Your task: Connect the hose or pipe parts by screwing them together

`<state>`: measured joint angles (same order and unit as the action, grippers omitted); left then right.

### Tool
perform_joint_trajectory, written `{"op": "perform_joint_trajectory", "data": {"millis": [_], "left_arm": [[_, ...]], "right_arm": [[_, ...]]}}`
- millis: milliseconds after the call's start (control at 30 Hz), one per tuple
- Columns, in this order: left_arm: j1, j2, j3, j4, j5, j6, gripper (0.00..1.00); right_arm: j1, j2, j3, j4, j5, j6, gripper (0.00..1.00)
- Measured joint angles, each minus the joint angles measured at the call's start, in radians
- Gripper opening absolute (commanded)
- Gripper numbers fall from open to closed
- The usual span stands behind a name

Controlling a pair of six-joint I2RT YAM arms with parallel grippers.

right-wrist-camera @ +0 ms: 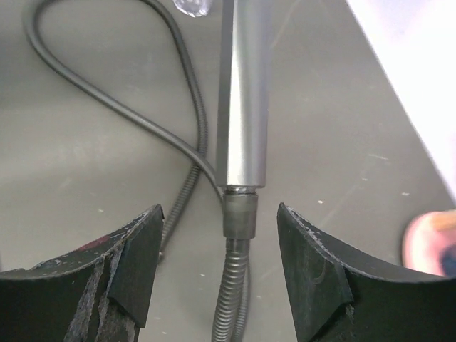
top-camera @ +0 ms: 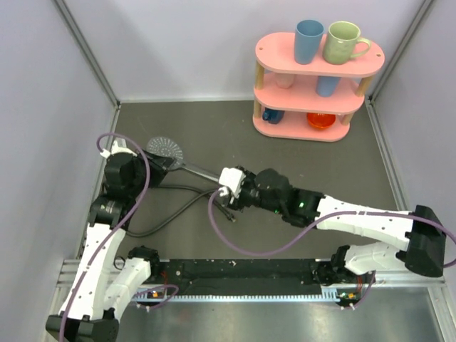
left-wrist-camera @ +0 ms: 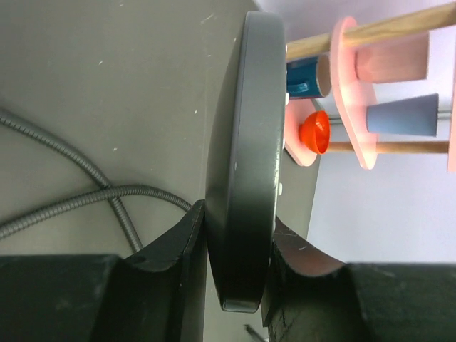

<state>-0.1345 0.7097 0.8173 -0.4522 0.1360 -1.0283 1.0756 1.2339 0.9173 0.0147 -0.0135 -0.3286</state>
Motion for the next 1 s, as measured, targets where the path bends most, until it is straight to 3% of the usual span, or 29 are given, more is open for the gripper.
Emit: {"op": "perform_joint_trajectory", "data": {"millis": [233, 333, 367, 467, 600, 800, 867, 1000], "left_arm": [[0.0, 0.118, 0.164, -0.231, -0.035, -0.066, 0.0], [0.0, 0.126, 0.164, -0.285, -0.036, -0.083, 0.0], [0.0, 0.126, 0.164, -0.298, -0.035, -0.087, 0.0], [0.0, 0.126, 0.164, -0.329, -0.039, -0.086, 0.0], [0.003, 0.105, 0.155, -0.306, -0.04, -0.079, 0.0], [0.009, -0.007, 0.04, -0.135, -0.018, 0.01, 0.0], [0.01, -0.042, -0.027, -0.034, 0.017, 0.029, 0.0], [0.013, -0.126, -0.245, 0.318, 0.141, 0.04, 0.0]], "right_arm": [[0.159, 0.119, -0.011, 0.057, 0.388, -0.226, 0.58], [0.187, 0.195, -0.01, 0.079, 0.492, -0.3, 0.38], [0.195, 0.218, -0.007, 0.083, 0.52, -0.321, 0.2], [0.208, 0.257, -0.004, 0.112, 0.581, -0.359, 0.02], [0.207, 0.261, 0.012, 0.116, 0.599, -0.359, 0.0], [0.153, 0.239, 0.061, 0.009, 0.448, -0.253, 0.0], [0.097, 0.211, 0.066, -0.039, 0.32, -0.2, 0.0], [-0.074, 0.158, 0.085, -0.158, -0.033, -0.099, 0.0]]}}
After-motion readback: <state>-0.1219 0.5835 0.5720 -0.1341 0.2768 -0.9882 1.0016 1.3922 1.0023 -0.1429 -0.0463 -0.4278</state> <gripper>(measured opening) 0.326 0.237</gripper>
